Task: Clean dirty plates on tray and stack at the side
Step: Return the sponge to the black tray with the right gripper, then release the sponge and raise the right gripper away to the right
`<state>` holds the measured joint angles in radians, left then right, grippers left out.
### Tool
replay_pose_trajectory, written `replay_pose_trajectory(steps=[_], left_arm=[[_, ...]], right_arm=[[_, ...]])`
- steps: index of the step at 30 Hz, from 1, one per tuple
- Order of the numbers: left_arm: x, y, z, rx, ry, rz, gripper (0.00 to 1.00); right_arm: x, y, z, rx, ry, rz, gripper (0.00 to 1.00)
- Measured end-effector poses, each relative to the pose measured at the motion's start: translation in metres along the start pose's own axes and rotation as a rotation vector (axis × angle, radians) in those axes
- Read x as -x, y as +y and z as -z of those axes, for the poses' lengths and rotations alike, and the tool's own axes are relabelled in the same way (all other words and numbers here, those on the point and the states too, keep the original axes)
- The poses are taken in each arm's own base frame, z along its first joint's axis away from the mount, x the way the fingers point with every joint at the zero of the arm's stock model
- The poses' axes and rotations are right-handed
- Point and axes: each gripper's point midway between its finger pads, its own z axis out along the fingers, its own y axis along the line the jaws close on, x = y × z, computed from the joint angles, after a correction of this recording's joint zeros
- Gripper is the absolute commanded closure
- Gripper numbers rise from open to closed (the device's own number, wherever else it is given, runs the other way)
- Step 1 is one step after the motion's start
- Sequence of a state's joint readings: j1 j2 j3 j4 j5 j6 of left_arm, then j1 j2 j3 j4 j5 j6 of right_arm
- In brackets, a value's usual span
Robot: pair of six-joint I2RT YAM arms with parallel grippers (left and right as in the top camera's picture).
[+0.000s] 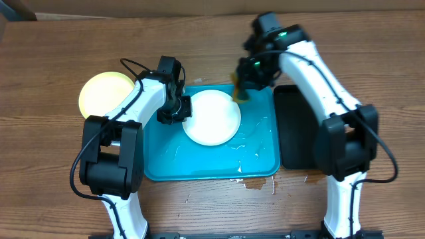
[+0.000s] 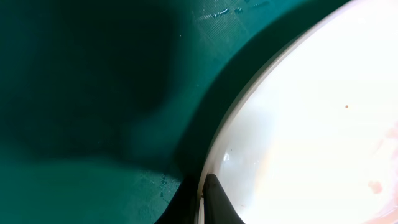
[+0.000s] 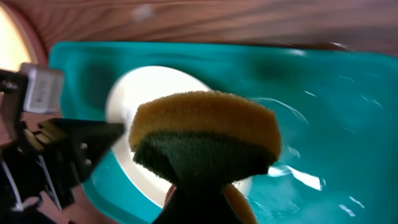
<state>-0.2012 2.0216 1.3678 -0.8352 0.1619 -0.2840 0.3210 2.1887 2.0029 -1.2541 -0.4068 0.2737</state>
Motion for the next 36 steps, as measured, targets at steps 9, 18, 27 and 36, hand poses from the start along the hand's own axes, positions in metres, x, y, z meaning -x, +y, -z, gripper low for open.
replay_pose_trajectory(steps=[9,18,27,36], left_arm=[[0.000,0.000,0.000,0.000,0.000,0.000,0.96],[0.000,0.000,0.000,0.000,0.000,0.000,0.95],[0.000,0.000,0.000,0.001,0.001,0.000,0.89],[-0.002,0.002,-0.001,0.011,0.009,0.003,0.67]], right_arm=[[-0.019,-0.128,0.054,-0.263,0.075,-0.240,0.96],[-0.029,-0.195,0.053,-0.467,0.076,-0.286,0.96],[-0.057,-0.223,0.014,-0.529,0.146,-0.286,0.41],[-0.032,-0.211,0.052,-0.491,0.074,-0.300,0.08]])
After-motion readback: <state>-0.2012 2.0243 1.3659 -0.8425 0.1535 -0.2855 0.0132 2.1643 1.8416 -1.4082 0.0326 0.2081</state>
